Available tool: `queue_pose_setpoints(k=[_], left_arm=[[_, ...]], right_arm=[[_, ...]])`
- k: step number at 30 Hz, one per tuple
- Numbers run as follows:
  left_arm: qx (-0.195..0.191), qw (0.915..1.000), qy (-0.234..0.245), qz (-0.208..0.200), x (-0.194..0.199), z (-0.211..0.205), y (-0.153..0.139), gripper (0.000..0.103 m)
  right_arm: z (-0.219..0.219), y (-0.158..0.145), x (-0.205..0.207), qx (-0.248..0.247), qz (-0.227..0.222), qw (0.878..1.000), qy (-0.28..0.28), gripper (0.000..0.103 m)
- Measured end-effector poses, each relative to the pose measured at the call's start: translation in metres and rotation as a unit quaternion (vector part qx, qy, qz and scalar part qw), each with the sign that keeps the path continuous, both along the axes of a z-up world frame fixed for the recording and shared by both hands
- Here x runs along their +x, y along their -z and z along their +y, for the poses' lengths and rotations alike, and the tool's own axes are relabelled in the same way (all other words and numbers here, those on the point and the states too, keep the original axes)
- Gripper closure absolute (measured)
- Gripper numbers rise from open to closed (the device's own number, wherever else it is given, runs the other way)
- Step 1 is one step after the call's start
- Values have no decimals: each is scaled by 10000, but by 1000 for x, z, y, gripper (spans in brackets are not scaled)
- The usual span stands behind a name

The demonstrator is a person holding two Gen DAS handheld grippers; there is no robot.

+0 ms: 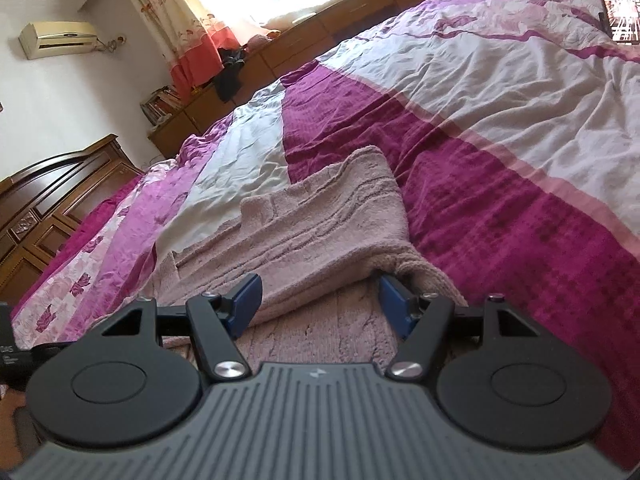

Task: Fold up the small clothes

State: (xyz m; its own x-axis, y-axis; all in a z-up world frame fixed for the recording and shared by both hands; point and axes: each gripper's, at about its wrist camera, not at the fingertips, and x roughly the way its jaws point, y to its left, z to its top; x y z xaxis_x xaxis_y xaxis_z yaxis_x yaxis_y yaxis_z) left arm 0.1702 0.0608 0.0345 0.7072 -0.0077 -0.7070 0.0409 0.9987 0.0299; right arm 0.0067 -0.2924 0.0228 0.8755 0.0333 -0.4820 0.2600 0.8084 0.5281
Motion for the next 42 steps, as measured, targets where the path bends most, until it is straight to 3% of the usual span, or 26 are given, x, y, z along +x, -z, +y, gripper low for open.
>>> queue_pose_setpoints(k=[12, 28, 35, 42], left_arm=[[-169, 9990, -417, 56, -44, 40, -31, 59], [77, 9938, -1101, -132, -78, 111, -69, 59], [107, 9858, -1671, -104, -79, 156, -71, 59], [135, 9698, -2433, -83, -68, 209, -64, 59]], right_arm=[[12, -19, -19, 95, -105, 9997, -174, 31], [30, -34, -35, 116, -162, 9989, -414, 31], [33, -34, -40, 97, -133, 9988, -454, 31], [36, -32, -40, 14, -13, 9989, -467, 31]])
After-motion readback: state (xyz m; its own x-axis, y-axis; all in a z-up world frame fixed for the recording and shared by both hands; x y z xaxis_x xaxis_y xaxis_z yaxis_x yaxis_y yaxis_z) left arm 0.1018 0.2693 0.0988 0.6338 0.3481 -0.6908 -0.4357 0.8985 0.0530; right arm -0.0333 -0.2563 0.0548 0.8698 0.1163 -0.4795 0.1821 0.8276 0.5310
